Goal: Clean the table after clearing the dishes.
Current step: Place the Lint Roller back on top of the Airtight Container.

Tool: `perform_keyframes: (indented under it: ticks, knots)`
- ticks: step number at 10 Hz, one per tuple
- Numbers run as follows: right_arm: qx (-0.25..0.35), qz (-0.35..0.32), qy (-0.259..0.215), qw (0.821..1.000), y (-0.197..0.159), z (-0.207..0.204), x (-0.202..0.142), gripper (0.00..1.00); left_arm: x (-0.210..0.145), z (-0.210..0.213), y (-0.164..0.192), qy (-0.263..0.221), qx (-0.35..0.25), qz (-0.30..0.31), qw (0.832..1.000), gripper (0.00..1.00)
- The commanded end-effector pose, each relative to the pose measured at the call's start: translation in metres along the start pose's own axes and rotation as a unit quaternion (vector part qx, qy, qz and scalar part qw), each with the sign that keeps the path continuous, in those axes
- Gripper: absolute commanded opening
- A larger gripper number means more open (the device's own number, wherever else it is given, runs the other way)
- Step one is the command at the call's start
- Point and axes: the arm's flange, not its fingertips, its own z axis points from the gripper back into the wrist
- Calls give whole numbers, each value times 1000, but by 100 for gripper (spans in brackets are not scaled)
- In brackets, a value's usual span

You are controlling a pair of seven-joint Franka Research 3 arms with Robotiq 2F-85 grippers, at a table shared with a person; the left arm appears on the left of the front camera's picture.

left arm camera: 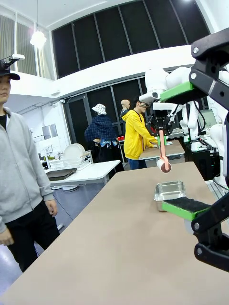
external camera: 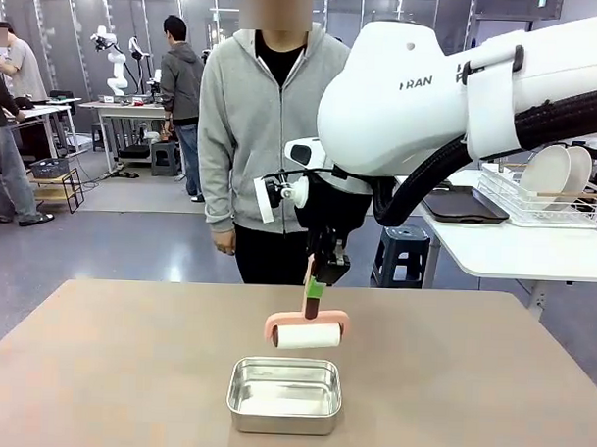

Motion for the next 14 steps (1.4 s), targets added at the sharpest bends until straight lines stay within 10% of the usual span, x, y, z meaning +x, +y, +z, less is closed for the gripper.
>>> perform_keyframes:
  ticks: [1,14]
  knots:
    - [15,-48,35,998,-2,-13,1,21,1,2,-3,-1,-7,-6,1000,100]
    - [83,-86,24,993,-59,-109,31,21,1,2,-3,-1,-7,-6,1000,100]
